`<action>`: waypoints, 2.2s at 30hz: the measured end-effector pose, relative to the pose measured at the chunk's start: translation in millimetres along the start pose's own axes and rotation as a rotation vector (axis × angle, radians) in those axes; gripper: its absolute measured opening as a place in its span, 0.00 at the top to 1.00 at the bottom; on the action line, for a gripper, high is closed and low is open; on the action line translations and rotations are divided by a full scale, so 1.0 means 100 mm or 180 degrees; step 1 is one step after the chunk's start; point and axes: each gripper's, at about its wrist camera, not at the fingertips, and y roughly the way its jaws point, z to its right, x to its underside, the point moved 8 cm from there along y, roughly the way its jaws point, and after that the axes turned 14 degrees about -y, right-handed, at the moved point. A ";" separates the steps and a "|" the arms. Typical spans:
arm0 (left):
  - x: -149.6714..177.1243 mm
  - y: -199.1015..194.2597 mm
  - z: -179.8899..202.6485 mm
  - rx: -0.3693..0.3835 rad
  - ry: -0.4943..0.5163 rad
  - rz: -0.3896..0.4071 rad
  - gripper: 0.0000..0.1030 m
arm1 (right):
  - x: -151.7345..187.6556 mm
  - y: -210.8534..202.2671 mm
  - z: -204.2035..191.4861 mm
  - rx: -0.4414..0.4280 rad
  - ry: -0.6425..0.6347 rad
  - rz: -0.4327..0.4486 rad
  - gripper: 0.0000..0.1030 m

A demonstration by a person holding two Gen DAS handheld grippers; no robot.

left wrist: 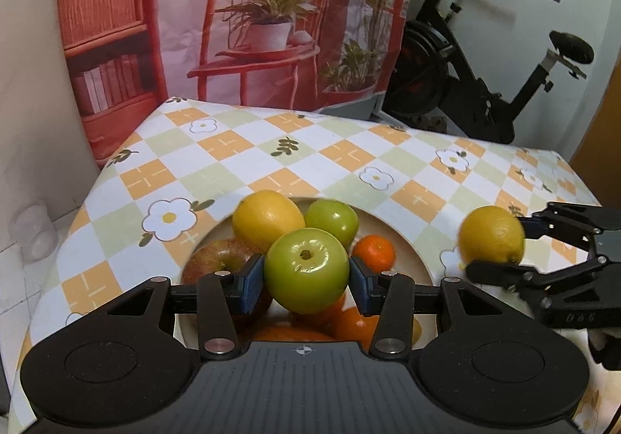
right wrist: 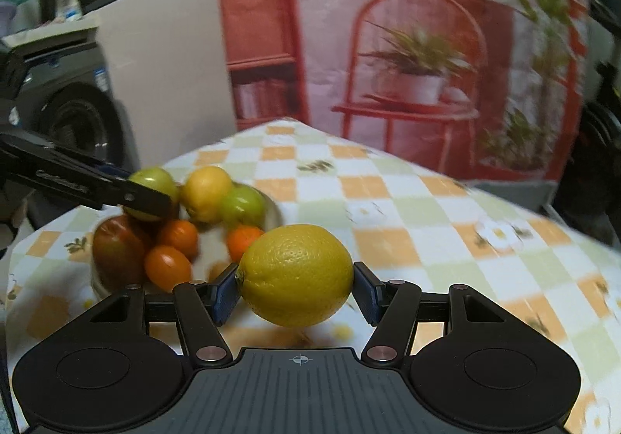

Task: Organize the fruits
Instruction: 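Lower the green apple and lemon onto the plate and open both grippers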

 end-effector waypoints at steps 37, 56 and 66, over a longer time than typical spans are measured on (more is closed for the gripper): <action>-0.26 -0.11 0.02 0.0017 -0.0048 0.0293 0.52 | -0.34 0.43 -0.59 -0.0322 -0.0446 -0.0112 0.45; -0.22 -0.22 -0.04 -0.0027 -0.0186 0.0288 0.31 | -0.31 0.41 -0.67 -0.0396 -0.0385 -0.0220 0.31; -0.16 -0.25 0.01 -0.0057 -0.0155 0.0263 0.27 | -0.21 0.32 -0.66 -0.0384 -0.0270 -0.0268 0.22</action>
